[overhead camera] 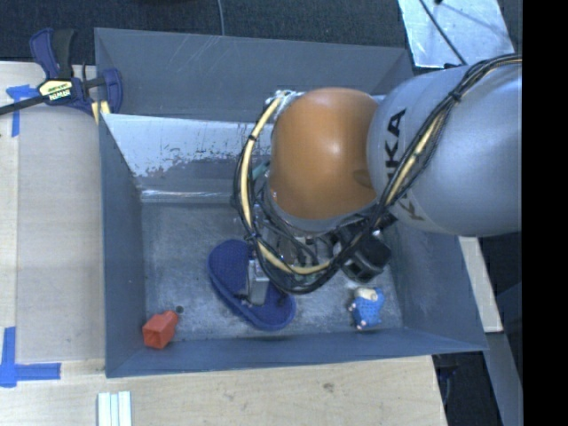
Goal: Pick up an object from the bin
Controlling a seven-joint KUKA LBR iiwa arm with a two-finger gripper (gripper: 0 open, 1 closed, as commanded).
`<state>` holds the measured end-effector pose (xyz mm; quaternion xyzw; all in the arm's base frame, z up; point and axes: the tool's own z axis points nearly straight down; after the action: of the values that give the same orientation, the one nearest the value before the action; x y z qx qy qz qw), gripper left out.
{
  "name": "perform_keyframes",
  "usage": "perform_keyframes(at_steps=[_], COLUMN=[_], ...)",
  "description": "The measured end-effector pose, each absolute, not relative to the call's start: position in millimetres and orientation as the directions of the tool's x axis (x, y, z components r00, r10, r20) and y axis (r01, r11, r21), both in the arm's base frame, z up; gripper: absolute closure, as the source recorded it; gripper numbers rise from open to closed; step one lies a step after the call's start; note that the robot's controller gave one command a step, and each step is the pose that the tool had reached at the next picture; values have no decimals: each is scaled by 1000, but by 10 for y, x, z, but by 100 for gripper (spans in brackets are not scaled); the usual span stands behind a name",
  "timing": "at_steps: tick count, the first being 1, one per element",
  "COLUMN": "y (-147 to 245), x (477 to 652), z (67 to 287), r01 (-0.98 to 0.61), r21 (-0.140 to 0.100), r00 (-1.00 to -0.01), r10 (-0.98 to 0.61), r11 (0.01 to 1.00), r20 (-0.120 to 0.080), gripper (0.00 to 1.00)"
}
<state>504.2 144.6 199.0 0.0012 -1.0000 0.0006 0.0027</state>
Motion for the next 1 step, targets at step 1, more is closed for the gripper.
perform_keyframes(at_steps=[1], y=[1228], x=[5357], z=[710], r01=[-80], r21=[2], r00=[-997], r10=[-80], r11=[997], r20=[0], gripper=[0])
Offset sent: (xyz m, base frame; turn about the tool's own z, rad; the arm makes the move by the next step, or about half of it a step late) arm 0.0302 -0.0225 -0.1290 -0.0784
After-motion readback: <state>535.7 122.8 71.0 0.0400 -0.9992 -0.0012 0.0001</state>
